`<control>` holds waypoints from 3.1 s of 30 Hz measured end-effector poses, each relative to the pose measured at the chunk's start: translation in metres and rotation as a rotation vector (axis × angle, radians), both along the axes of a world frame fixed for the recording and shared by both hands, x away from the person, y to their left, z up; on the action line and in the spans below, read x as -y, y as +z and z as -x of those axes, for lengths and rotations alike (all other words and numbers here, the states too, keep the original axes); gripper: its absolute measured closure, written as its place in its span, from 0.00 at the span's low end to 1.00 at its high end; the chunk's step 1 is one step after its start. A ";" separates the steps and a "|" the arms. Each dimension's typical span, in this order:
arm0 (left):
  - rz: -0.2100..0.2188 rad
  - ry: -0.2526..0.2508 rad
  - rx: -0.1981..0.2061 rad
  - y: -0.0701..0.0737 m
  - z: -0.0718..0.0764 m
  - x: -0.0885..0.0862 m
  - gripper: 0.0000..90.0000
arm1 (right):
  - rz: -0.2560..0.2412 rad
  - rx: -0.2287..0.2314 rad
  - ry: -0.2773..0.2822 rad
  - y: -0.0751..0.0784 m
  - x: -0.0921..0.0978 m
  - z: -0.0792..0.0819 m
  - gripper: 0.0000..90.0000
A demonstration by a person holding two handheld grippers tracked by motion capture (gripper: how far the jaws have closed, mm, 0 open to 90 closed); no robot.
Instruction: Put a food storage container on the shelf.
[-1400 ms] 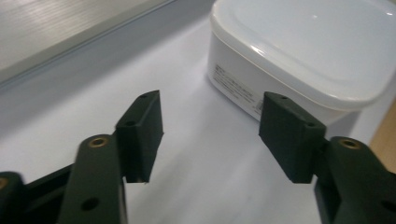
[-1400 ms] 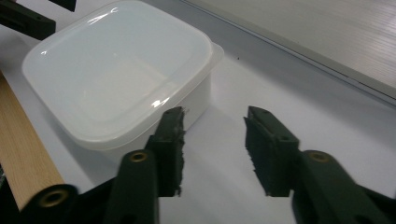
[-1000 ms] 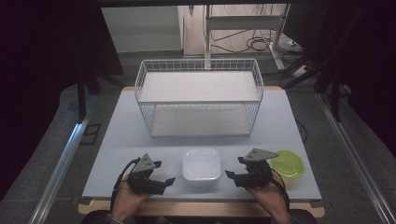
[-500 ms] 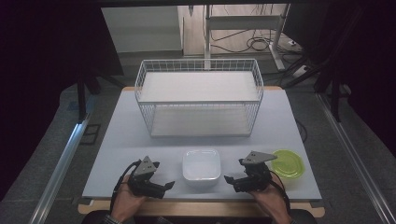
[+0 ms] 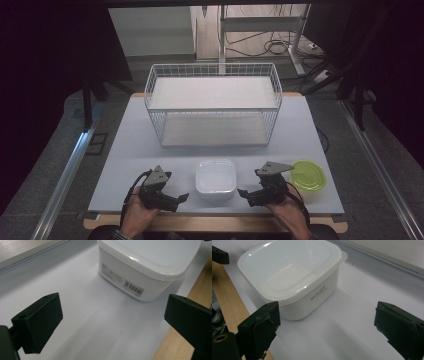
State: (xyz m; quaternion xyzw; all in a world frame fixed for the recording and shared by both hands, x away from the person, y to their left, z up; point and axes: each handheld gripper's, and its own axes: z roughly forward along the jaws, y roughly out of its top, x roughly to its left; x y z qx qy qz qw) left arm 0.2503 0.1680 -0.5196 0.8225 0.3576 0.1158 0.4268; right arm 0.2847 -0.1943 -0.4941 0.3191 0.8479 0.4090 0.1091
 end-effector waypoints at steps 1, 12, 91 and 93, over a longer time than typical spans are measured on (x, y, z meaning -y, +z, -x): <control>-0.001 0.001 -0.003 0.001 0.000 0.001 0.02 | 0.001 0.001 0.002 0.001 0.000 0.000 0.08; 0.057 0.005 -0.009 0.016 -0.011 0.008 0.09 | 0.006 -0.017 0.001 0.009 -0.010 -0.004 0.04; 0.209 0.100 -0.028 0.093 -0.034 0.028 0.88 | -0.200 -0.009 -0.125 0.076 -0.026 -0.019 0.87; 0.214 0.102 -0.016 0.099 -0.037 0.027 0.88 | -0.206 0.002 -0.125 0.083 -0.027 -0.022 0.87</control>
